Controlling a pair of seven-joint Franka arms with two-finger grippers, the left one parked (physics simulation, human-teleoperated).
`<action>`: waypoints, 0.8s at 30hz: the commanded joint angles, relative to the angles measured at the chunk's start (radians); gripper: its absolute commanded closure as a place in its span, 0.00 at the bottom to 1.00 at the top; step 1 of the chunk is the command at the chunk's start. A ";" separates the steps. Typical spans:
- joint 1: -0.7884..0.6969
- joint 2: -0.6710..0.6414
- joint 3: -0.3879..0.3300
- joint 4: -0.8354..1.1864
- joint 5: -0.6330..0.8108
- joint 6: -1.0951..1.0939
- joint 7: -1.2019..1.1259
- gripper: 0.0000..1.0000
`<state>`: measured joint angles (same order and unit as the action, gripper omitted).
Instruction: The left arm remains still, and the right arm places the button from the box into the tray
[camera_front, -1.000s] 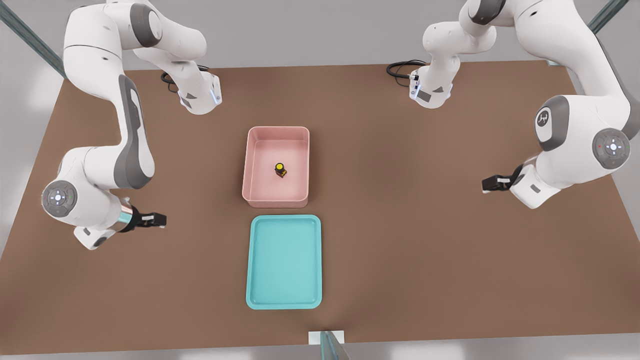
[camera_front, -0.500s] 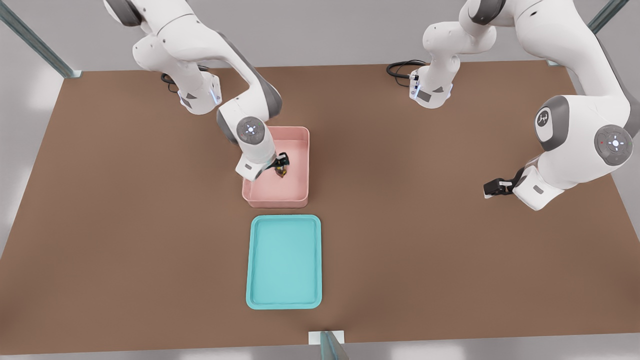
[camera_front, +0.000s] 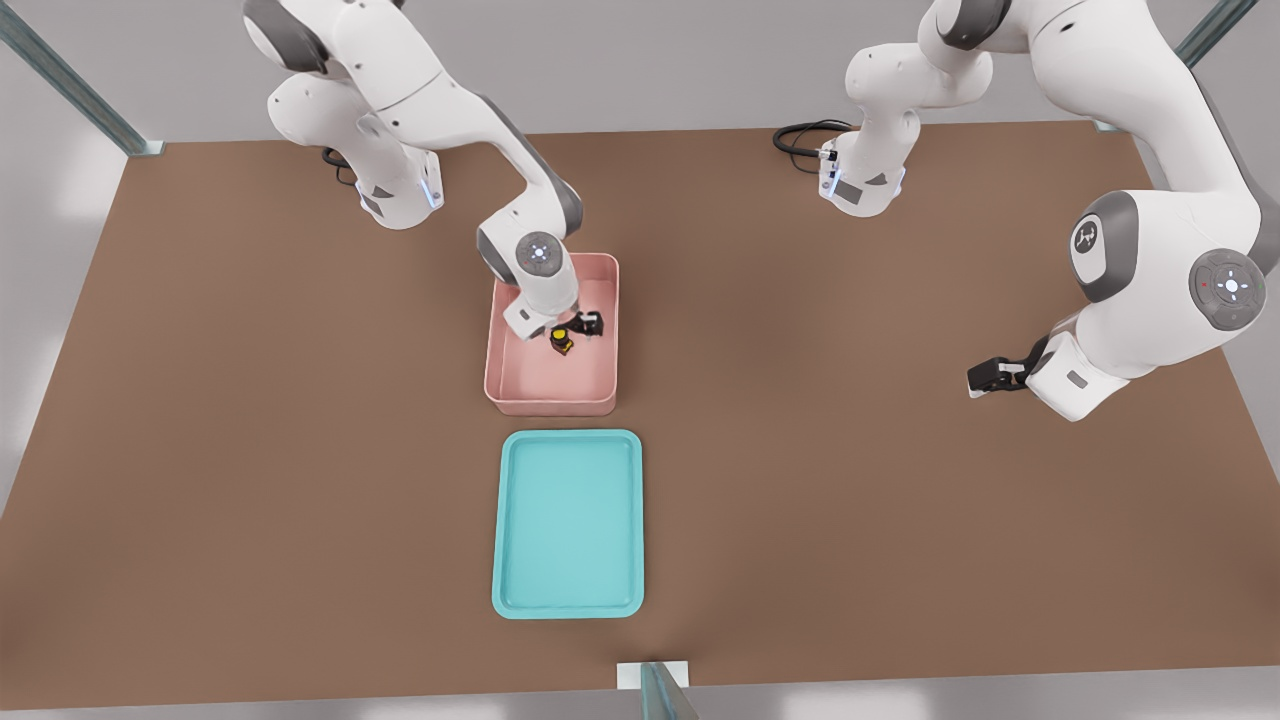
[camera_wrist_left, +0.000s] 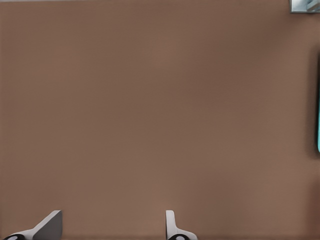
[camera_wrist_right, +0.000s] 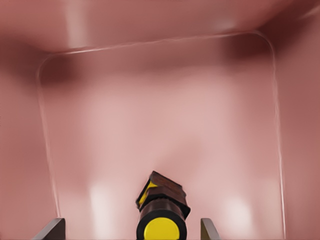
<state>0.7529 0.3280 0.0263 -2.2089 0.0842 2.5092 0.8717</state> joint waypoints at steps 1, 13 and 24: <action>0.000 0.002 0.001 0.000 0.002 0.080 0.342 0.00; 0.010 0.003 0.001 -0.066 -0.014 0.128 0.333 0.00; 0.000 -0.017 -0.002 -0.075 -0.035 0.112 0.329 0.00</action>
<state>0.7532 0.3141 0.0245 -2.2853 0.0499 2.6307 1.1191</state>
